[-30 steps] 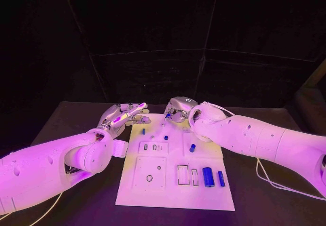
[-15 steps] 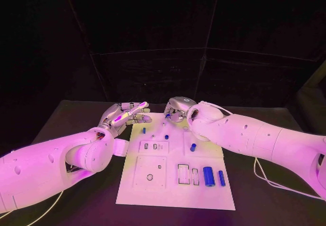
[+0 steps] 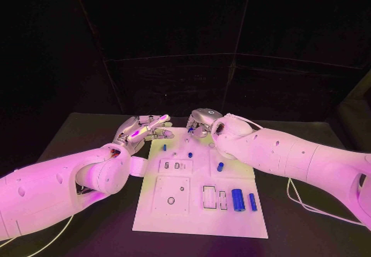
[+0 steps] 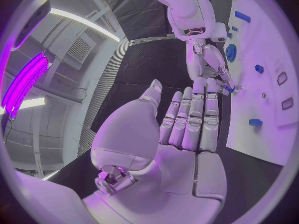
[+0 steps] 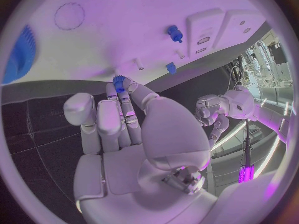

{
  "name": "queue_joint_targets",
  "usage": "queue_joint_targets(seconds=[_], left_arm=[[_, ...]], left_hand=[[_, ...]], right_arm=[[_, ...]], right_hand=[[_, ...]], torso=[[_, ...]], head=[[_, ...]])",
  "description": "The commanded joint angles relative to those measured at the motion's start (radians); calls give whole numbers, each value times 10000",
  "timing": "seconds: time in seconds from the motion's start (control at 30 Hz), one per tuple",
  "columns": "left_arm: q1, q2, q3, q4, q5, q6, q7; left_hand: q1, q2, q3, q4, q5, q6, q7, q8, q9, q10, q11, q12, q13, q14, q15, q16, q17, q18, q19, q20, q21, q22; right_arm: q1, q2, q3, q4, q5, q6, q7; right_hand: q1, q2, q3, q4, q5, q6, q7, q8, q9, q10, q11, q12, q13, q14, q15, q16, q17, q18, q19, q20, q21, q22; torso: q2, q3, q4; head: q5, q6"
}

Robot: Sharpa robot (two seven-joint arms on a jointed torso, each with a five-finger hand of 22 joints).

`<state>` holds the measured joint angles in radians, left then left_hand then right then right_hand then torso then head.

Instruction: Assemble the parts on the task board

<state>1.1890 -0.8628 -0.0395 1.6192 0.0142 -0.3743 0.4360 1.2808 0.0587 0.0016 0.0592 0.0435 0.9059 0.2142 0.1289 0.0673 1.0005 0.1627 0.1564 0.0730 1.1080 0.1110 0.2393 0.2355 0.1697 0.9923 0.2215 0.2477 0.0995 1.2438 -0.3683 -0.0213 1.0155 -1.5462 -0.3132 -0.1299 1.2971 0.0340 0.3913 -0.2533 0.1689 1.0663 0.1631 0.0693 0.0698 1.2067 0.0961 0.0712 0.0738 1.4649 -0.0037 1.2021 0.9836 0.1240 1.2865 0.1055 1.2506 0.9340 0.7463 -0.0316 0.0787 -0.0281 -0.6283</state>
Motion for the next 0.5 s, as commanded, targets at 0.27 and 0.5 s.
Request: queue_joint_targets(seconds=[0.27, 0.5], left_arm=[[20, 36, 9, -11, -49, 190, 5], [20, 37, 9, -18, -49, 199, -13]], left_hand=[[-15, 37, -66, -11, 56, -23, 8, -24, -13, -41, 22, -34, -9, 68, 12, -31, 10, 131, 72, 7, -37, -9], [-15, 37, -66, -11, 56, -23, 8, -24, -13, -41, 22, -34, -9, 68, 12, -31, 10, 131, 72, 7, -37, -9]], right_arm=[[3, 78, -5, -112, -167, 221, -89], [3, 84, -5, -78, -152, 430, 10]], right_hand=[[-103, -262, 206, 123, -135, -236, -3, -63, -19, -177, -46, -53, -24, 133, 89, 80, -38, -32, -82, 28, 16, 5], [-333, -543, 205, 348, -151, -453, 29, -71, -27, -448, 17, -80, -63, 128, 142, 101, -57, -17, -145, 77, -27, -90]], torso=[[3, -1, -16], [5, -4, -19]], head=[[22, 4], [19, 3]])
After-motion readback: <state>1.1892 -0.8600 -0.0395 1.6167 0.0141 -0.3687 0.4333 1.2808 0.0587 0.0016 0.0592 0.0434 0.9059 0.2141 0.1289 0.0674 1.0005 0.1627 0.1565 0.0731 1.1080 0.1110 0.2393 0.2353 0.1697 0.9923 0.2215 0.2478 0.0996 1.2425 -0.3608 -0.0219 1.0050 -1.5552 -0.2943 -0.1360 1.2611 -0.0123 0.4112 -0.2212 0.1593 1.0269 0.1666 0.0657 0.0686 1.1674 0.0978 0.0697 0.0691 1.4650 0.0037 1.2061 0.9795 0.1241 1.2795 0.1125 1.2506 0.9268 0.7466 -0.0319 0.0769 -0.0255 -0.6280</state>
